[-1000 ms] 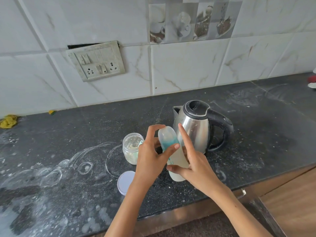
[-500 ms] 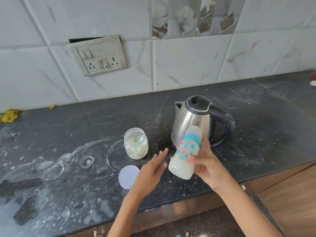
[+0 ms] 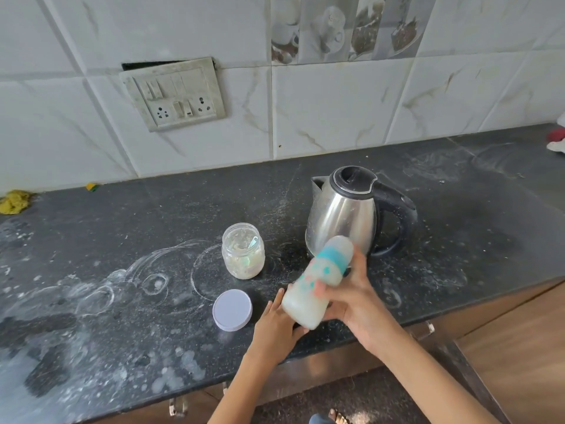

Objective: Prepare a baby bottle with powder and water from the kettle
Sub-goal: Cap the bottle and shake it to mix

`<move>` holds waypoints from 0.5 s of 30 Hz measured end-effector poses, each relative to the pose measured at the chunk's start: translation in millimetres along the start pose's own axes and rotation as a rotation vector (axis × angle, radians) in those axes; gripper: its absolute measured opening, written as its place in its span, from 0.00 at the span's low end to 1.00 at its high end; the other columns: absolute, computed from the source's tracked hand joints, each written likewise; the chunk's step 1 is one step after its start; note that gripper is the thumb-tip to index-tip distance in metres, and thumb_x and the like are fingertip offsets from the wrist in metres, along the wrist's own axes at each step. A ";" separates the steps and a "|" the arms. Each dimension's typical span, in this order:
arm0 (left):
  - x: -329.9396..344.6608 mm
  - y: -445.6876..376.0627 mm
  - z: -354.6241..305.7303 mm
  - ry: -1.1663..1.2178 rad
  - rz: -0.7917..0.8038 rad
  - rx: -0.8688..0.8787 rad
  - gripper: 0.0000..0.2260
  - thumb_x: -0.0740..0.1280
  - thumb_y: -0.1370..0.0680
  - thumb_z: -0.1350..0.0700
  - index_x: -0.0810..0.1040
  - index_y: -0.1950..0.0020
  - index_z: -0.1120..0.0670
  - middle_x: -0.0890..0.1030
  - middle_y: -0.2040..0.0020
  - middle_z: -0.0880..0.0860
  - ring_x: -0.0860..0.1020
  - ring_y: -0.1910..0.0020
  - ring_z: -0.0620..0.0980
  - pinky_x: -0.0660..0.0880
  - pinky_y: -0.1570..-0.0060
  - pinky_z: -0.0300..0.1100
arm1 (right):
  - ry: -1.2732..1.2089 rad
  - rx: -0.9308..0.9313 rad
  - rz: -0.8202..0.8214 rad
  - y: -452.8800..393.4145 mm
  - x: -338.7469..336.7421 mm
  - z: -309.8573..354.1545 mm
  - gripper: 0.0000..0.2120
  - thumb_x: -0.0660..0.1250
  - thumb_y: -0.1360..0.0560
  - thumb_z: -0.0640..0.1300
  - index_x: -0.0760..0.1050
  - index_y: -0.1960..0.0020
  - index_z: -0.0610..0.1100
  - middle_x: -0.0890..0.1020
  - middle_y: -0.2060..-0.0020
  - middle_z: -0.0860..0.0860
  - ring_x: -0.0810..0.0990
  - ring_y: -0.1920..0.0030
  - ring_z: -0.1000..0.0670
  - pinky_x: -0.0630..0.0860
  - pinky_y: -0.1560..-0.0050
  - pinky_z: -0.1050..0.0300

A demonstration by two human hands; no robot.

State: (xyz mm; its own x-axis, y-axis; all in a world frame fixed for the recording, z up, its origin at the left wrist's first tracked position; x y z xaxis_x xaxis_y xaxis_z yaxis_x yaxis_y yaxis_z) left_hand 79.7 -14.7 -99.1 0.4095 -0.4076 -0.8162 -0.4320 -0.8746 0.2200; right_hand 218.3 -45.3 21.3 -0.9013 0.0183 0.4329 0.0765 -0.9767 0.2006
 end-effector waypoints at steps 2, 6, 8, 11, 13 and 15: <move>3.0 -2.7 3.8 0.049 -0.030 -0.001 0.25 0.63 0.24 0.43 0.60 0.28 0.38 0.59 0.24 0.44 0.54 0.23 0.48 0.56 0.25 0.47 | 0.039 0.034 0.043 3.1 3.7 -1.3 0.43 0.73 0.37 0.32 0.61 0.32 0.61 0.80 0.48 0.46 0.84 0.50 0.45 0.82 0.64 0.45; -2.4 -4.4 0.0 -0.045 0.034 0.010 0.25 0.60 0.20 0.46 0.57 0.24 0.45 0.51 0.22 0.50 0.49 0.22 0.52 0.50 0.25 0.50 | -0.127 -0.072 -0.118 -6.6 -5.8 5.7 0.36 0.72 0.36 0.32 0.64 0.35 0.56 0.76 0.46 0.45 0.84 0.50 0.46 0.82 0.64 0.42; 3.0 -0.6 3.5 -0.041 0.022 -0.016 0.28 0.64 0.22 0.47 0.59 0.24 0.50 0.58 0.24 0.49 0.55 0.24 0.50 0.52 0.26 0.44 | 0.003 0.012 -0.025 0.7 3.0 -2.8 0.41 0.73 0.37 0.31 0.62 0.33 0.59 0.77 0.46 0.44 0.84 0.49 0.44 0.81 0.63 0.44; 1.3 -0.9 4.7 -0.059 0.024 0.009 0.28 0.63 0.22 0.45 0.59 0.24 0.48 0.55 0.22 0.51 0.53 0.23 0.51 0.52 0.26 0.44 | 0.001 0.026 -0.022 0.9 2.2 -0.1 0.44 0.75 0.37 0.29 0.61 0.31 0.57 0.76 0.44 0.43 0.83 0.48 0.44 0.82 0.63 0.45; -5.8 -3.9 1.5 -0.032 0.019 0.041 0.26 0.60 0.20 0.45 0.57 0.24 0.45 0.49 0.21 0.51 0.48 0.22 0.53 0.51 0.25 0.50 | -0.197 -0.056 -0.170 -7.4 -8.1 10.2 0.37 0.73 0.35 0.32 0.62 0.34 0.54 0.74 0.41 0.42 0.82 0.46 0.42 0.82 0.63 0.40; -4.7 -2.2 0.2 -0.082 0.014 0.061 0.28 0.63 0.22 0.47 0.58 0.24 0.48 0.54 0.22 0.53 0.53 0.23 0.53 0.55 0.26 0.49 | -0.163 -0.012 -0.171 -3.5 -4.6 6.5 0.36 0.71 0.33 0.31 0.61 0.33 0.54 0.74 0.40 0.42 0.82 0.45 0.41 0.82 0.63 0.39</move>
State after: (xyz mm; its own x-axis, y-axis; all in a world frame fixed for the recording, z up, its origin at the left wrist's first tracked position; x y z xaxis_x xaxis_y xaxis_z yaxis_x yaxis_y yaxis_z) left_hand 78.5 -10.8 -95.9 0.3373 -0.3944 -0.8548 -0.4859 -0.8507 0.2007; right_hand 224.9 -40.5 24.3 -0.8199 0.2172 0.5297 -0.0774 -0.9588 0.2733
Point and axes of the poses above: each hand's wrist, its own y-axis away from the middle knuckle, its own x-axis out of the palm, z = x × y, the point moved 3 cm from there along -y, towards the middle knuckle
